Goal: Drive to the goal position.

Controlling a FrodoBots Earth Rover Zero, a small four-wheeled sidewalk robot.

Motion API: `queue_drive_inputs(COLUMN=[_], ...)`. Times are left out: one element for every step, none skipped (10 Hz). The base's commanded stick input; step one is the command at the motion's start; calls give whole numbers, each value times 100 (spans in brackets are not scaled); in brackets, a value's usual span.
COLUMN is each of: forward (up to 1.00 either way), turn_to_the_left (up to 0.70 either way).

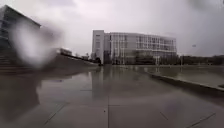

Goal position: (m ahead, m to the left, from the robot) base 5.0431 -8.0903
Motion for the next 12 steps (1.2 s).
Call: queue_drive_inputs(forward=[70,70,70,70,70,70,70,70,70,70,70,70], turn_to_the_left=[0,0,0,-2,-4,-5,-6,-7,-8,-7,-6,0])
